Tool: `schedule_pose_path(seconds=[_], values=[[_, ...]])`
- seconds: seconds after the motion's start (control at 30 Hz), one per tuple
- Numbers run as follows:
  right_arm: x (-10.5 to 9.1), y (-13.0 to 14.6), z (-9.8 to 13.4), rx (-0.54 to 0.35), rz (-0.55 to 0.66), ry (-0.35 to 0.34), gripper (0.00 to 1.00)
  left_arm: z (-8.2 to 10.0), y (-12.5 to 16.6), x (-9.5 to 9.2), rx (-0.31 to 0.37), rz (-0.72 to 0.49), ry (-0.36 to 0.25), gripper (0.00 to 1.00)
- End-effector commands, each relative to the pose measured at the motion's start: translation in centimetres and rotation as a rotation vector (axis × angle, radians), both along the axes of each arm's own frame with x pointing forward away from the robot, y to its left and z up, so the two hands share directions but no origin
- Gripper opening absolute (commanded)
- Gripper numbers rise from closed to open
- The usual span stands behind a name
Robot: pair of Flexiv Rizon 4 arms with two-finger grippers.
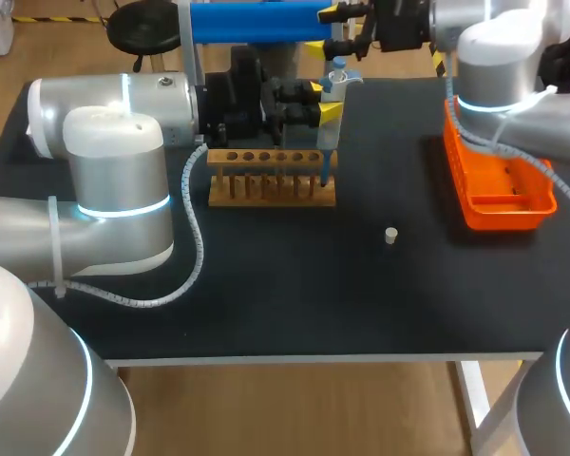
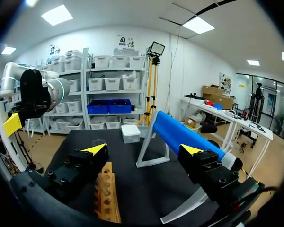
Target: Invert the test tube, pick up the pipette, mount the tip to pipette, aspirate from beaker and dispense into the tube, eject the tip, return the pipette, and cap with the stopper.
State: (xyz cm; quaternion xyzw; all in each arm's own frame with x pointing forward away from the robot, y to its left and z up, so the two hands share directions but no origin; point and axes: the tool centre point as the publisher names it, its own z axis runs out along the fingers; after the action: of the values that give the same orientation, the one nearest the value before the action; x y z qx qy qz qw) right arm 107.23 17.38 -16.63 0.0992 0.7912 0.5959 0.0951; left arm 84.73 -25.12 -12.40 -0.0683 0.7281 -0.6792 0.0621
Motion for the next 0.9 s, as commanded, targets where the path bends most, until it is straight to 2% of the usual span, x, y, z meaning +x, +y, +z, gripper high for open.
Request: schedule_pose_path(seconds=[0.03,0.4,0.53,0.9], values=[[0.06,0.35,-0.18,-0.019,-0.024,-0.012,1.0,0.06,-0.04,-0.06,0.001,0.002,0.0,0.0],[0.68,0.16,-0.5,-0.02,-0.069,0.005,1.0,0.06,-0.04,-0.06,0.001,0.002,0.0,0.0],[0.42,0.33,-0.52,-0.042,-0.066,-0.025,1.0,0.06,-0.04,-0.06,0.001,0.002,0.0,0.0],[0.25,0.4,-0.48,-0.04,-0.065,-0.02,1.0,0.06,-0.04,-0.06,0.001,0.002,0.0,0.0]])
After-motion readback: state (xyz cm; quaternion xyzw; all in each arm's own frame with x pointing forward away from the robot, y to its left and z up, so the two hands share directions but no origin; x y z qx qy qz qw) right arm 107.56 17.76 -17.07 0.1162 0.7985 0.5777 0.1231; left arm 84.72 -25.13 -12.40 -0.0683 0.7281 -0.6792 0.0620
